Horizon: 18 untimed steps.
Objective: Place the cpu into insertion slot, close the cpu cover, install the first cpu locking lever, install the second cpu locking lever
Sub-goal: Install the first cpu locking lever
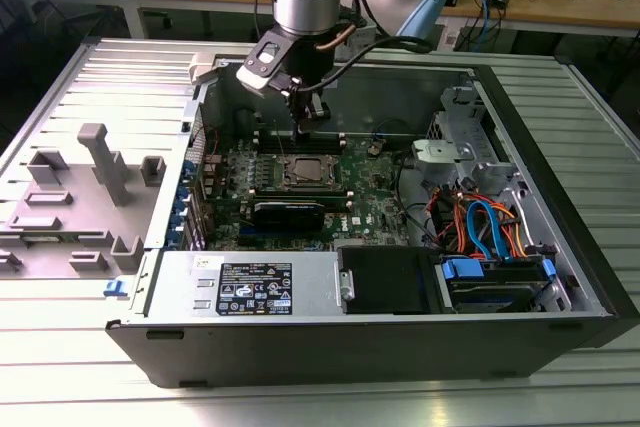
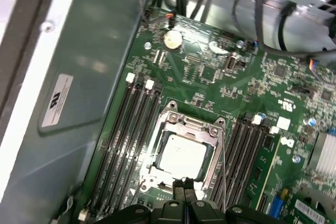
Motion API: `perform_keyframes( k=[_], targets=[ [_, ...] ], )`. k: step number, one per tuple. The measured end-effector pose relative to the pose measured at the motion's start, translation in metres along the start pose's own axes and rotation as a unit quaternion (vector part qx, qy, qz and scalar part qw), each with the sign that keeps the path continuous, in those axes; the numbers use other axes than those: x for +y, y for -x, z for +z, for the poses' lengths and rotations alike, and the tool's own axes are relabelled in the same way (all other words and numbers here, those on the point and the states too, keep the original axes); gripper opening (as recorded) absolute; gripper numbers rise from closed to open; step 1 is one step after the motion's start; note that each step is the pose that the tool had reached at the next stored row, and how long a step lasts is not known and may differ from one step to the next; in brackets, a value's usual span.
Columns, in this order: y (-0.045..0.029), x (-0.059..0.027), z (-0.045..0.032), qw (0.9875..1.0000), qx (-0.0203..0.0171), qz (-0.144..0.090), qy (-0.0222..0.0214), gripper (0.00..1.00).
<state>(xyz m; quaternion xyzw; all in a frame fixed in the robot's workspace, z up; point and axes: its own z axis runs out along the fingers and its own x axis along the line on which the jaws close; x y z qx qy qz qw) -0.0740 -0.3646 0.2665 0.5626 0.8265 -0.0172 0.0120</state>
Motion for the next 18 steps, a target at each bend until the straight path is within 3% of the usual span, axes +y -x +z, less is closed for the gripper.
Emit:
perform_keyframes(
  k=[3,5,9,15,18],
  targets=[
    [0.0000,0.0000,0.0000,0.9991,-0.0007,-0.043,0.0017,0.11],
    [0.0001,-0.0001,-0.0001,0.9983,-0.0010,-0.058,0.0021,0.11],
    [-0.0005,-0.0019,0.0000,0.9982,-0.0009,-0.059,0.0023,0.11],
    [-0.0060,-0.0156,0.0002,0.9981,0.0002,-0.061,0.0029,0.11],
    [-0.0061,-0.0162,0.0003,0.9978,0.0002,-0.067,0.0031,0.11]
  ],
)
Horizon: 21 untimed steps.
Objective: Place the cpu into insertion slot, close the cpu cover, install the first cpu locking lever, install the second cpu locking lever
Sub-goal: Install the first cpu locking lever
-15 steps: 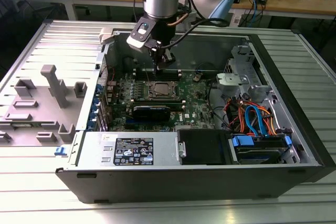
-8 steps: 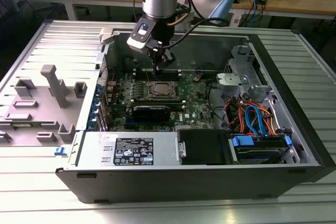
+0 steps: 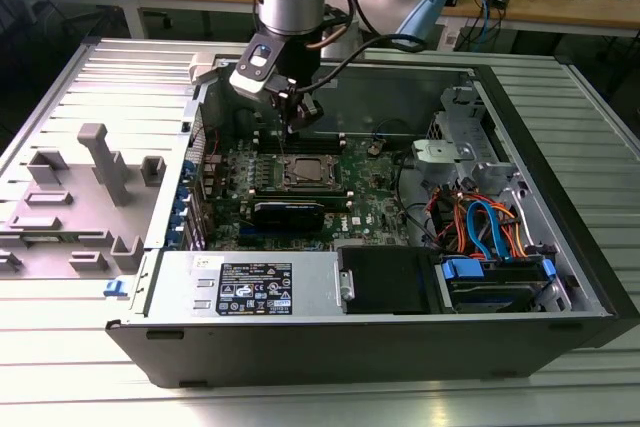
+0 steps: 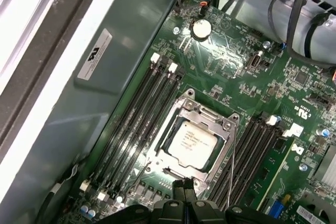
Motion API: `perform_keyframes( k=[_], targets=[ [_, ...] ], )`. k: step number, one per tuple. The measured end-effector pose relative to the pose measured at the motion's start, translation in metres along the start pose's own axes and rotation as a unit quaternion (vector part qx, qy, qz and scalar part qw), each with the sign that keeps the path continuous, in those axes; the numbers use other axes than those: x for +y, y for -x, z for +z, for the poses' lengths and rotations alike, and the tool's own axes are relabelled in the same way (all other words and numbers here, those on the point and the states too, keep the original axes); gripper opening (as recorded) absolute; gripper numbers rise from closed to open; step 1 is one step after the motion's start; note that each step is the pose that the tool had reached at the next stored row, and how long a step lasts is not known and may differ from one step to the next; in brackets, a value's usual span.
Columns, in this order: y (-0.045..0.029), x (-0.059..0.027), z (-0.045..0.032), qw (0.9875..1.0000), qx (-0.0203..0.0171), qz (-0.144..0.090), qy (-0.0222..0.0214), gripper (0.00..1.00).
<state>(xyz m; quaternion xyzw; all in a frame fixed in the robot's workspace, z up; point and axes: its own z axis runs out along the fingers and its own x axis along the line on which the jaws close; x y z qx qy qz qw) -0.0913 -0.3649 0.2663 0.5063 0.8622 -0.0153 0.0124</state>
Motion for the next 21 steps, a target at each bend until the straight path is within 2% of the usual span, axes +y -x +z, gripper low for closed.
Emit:
perform_keyframes(
  k=[12,15,18,21],
  targets=[
    [0.0002,-0.0002,0.0000,1.0000,0.0000,-0.001,0.0001,0.11],
    [0.0003,-0.0002,0.0000,0.9998,-0.0002,-0.019,0.0007,0.11],
    [0.0002,-0.0003,0.0001,0.9986,-0.0007,-0.053,0.0020,0.11],
    [-0.0004,-0.0019,0.0002,0.9977,-0.0009,-0.068,0.0025,0.11]
  ],
)
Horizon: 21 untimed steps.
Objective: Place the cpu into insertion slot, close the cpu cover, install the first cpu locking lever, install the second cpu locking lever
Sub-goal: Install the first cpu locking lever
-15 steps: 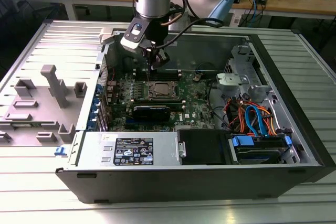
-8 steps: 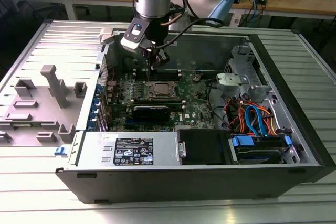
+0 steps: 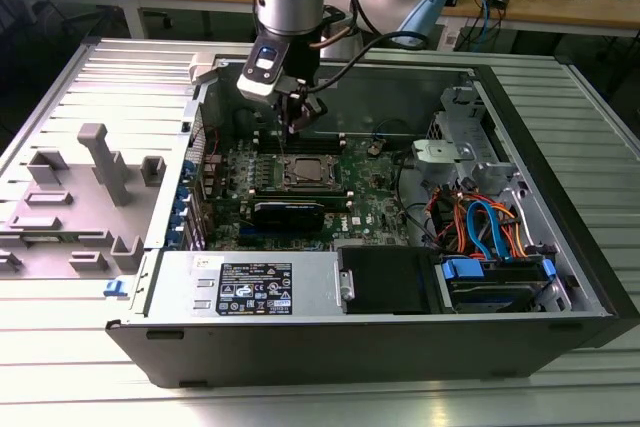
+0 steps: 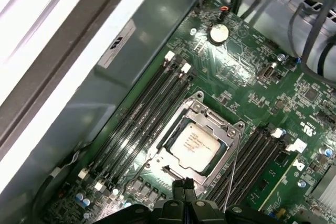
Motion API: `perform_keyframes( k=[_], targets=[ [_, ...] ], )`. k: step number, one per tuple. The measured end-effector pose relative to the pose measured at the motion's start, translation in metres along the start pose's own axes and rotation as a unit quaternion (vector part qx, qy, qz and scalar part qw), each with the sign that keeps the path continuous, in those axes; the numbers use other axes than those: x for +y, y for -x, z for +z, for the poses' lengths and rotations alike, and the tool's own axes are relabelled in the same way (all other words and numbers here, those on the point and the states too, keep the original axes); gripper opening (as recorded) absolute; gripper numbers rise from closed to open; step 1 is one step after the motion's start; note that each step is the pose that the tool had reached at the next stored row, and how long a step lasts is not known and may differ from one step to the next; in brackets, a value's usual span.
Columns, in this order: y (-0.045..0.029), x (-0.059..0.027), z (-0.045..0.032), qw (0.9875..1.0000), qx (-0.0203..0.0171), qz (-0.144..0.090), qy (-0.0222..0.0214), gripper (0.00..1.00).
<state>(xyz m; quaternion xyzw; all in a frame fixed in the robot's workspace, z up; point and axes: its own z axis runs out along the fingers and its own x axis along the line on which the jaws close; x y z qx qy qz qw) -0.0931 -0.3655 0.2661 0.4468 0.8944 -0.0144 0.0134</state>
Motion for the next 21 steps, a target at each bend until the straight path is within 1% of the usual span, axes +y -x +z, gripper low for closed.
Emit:
perform_keyframes(
  k=[5,6,8,11,13,15,21],
  targets=[
    [-0.0043,-0.0081,0.0002,1.0000,0.0004,-0.007,0.0007,0.11],
    [-0.0044,-0.0083,0.0003,0.9997,0.0002,-0.025,0.0015,0.11],
    [-0.0044,-0.0085,0.0003,0.9983,-0.0002,-0.058,0.0026,0.11],
    [-0.0045,-0.0085,0.0004,0.9965,-0.0006,-0.084,0.0035,0.11],
    [-0.0045,-0.0086,0.0006,0.9946,-0.0008,-0.104,0.0042,0.11],
    [-0.0045,-0.0089,0.0006,0.9940,-0.0009,-0.109,0.0045,0.11],
    [-0.0041,-0.0092,0.0006,0.9940,-0.0009,-0.110,0.0045,0.11]
  ],
)
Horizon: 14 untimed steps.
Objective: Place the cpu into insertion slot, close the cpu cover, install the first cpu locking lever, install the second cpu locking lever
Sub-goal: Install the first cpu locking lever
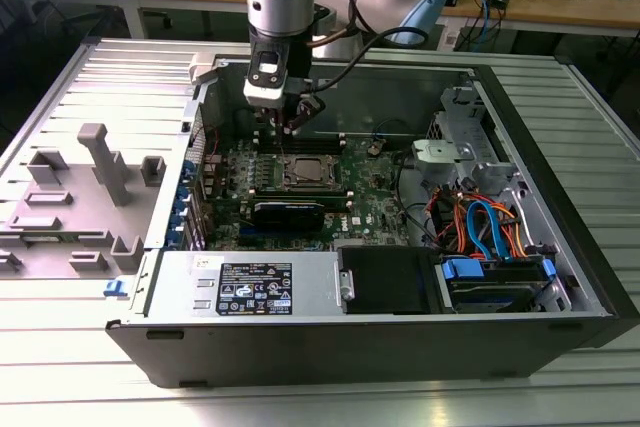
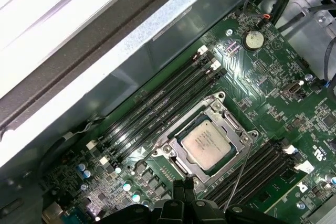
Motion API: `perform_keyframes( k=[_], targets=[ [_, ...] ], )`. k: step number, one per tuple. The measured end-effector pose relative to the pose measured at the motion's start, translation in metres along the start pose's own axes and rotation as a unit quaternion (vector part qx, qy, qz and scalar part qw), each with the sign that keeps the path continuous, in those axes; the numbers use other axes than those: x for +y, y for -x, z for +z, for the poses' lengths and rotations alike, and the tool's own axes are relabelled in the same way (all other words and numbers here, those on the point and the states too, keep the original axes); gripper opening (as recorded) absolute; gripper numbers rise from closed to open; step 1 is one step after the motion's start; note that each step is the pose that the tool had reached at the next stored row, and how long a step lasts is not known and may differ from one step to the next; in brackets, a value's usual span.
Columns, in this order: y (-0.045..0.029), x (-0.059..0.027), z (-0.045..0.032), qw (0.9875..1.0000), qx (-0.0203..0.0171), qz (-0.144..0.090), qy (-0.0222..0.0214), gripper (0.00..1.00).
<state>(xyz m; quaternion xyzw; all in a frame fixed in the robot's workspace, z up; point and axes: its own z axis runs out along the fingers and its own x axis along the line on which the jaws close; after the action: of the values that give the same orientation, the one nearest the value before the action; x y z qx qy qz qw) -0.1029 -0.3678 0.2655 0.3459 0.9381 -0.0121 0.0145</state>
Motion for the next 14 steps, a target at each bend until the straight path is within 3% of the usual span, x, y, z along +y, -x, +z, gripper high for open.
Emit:
perform_keyframes(
  k=[5,8,11,14],
  targets=[
    [0.0003,-0.0003,0.0000,1.0000,0.0000,-0.001,0.0000,0.11],
    [0.0003,-0.0003,0.0000,0.9995,-0.0004,-0.033,0.0011,0.11],
    [0.0003,-0.0003,0.0001,0.9973,-0.0009,-0.073,0.0026,0.11],
    [-0.0001,-0.0006,0.0002,0.9951,-0.0013,-0.099,0.0035,0.11]
  ],
)
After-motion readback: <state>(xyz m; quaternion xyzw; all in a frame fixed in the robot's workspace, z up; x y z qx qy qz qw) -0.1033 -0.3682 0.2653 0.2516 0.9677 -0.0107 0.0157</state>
